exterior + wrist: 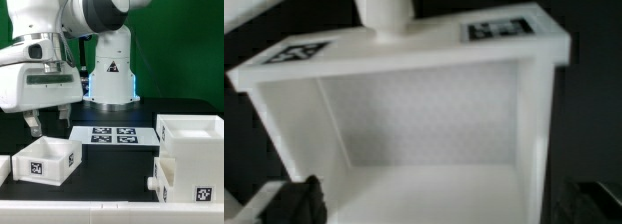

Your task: Assemble drawer

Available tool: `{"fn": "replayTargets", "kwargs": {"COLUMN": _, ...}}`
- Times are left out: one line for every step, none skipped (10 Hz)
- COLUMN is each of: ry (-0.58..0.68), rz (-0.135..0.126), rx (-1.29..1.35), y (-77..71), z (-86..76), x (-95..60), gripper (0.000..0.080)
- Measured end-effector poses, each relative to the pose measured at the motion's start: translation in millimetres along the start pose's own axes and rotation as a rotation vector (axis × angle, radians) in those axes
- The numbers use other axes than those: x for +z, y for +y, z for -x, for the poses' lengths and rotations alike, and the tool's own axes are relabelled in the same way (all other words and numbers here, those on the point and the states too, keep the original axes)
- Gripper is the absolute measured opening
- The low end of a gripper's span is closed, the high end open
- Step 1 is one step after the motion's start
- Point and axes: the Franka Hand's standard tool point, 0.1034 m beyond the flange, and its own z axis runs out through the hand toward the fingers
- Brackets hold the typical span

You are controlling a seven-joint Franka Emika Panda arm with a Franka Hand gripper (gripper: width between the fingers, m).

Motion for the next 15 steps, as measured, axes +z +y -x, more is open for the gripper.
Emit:
{"fn": "replayTargets", "kwargs": {"ry": -0.007, "rz": -0.002, "rx": -0.028, "y": -2.3, "z": 2.2, "x": 3.3, "gripper": 0.0649}}
{"fn": "replayTargets", "kwargs": {"ry": -0.007, "rz": -0.006, "rx": -0.007, "y": -4.0, "z": 9.0, "x": 5.1, "gripper": 0.0649}}
{"fn": "replayTargets", "kwargs": {"ry": -0.008, "rz": -0.006, "rx": -0.003, "y": -3.8, "z": 8.6, "x": 5.0, "gripper": 0.0649}}
{"fn": "replayTargets", "kwargs": {"ry": -0.008, "rz": -0.007, "rx": 0.000, "y": -3.8, "z": 8.7, "x": 5.1, "gripper": 0.0649}}
{"fn": "replayTargets", "kwargs": {"ry": -0.008, "rz": -0.007, "rx": 0.005, "y": -3.9, "z": 9.3, "x": 5.2, "gripper": 0.0649}}
{"fn": "replayTargets", "kwargs": {"ry": -0.008, "rz": -0.009, "rx": 0.002, "y": -4.8, "z": 9.1, "x": 5.3, "gripper": 0.0649}}
{"fn": "replayTargets", "kwargs": {"ry": -0.010, "rz": -0.021, "rx": -0.011, "y": -9.7, "z": 7.2, "x": 5.9, "gripper": 0.0649}}
{"fn": "replayTargets", "kwargs": {"ry": -0.011, "rz": -0.035, "rx": 0.001, "y": -17.4, "z": 4.3, "x": 8.5, "gripper": 0.0649}}
{"fn": "replayTargets", "kwargs": {"ry": -0.007, "rz": -0.054, "rx": 0.044, "y": -23.0, "z": 1.8, "x": 13.0, "gripper": 0.0649}}
{"fn": "replayTargets", "kwargs": {"ry": -0.002, "rz": -0.070, "rx": 0.072, "y": -29.0, "z": -2.4, "x": 20.1, "gripper": 0.0649}}
{"fn": "replayTargets", "kwargs": {"ry": 0.001, "rz": -0.073, "rx": 0.079, "y": -33.5, "z": -8.0, "x": 26.3, "gripper": 0.0649}}
{"fn": "replayTargets", "kwargs": {"ry": 0.004, "rz": -0.081, "rx": 0.087, "y": -37.6, "z": -12.0, "x": 30.2, "gripper": 0.0649}}
{"fn": "replayTargets", "kwargs": {"ry": 0.005, "rz": -0.080, "rx": 0.090, "y": -40.4, "z": -11.6, "x": 34.3, "gripper": 0.0649}}
{"fn": "replayTargets", "kwargs": {"ry": 0.005, "rz": -0.082, "rx": 0.092, "y": -40.5, "z": -10.9, "x": 34.4, "gripper": 0.0649}}
{"fn": "replayTargets", "kwargs": {"ry": 0.005, "rz": -0.083, "rx": 0.092, "y": -40.8, "z": -10.9, "x": 34.6, "gripper": 0.0649}}
